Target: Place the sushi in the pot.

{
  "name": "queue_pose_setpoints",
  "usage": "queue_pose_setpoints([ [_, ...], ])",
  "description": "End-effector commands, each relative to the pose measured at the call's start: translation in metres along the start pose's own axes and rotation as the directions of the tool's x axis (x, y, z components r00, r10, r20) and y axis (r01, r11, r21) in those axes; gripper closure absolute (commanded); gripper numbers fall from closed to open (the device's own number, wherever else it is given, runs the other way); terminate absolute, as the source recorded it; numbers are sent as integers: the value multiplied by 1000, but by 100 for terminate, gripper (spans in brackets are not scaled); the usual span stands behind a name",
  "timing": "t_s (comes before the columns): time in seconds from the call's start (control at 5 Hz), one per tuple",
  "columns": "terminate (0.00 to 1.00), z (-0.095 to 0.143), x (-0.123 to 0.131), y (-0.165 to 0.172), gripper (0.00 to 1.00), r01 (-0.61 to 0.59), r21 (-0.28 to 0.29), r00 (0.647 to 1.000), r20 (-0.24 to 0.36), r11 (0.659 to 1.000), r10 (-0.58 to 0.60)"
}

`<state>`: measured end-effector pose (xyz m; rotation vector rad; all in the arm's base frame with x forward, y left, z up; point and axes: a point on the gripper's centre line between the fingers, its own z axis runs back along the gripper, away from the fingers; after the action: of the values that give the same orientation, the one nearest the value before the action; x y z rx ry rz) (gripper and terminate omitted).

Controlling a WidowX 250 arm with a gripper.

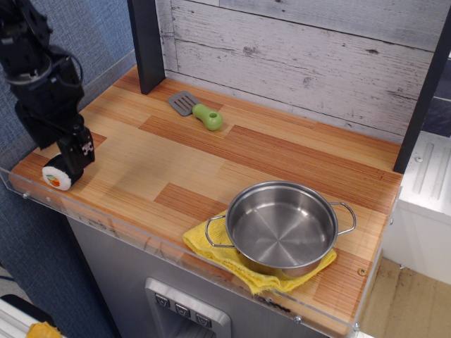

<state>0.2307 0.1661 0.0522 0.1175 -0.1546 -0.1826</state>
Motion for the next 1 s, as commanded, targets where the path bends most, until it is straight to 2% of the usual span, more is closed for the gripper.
queue_pose_setpoints([
  [0.0, 0, -5, -16, 3, 0, -61, 37, 997, -44, 997, 63],
  [0.6, 0, -43, -24, 2, 0, -134, -11, 987, -90, 991, 132],
  [0.8, 0, -46, -26, 2, 100, -172, -6, 981, -87, 985, 171],
])
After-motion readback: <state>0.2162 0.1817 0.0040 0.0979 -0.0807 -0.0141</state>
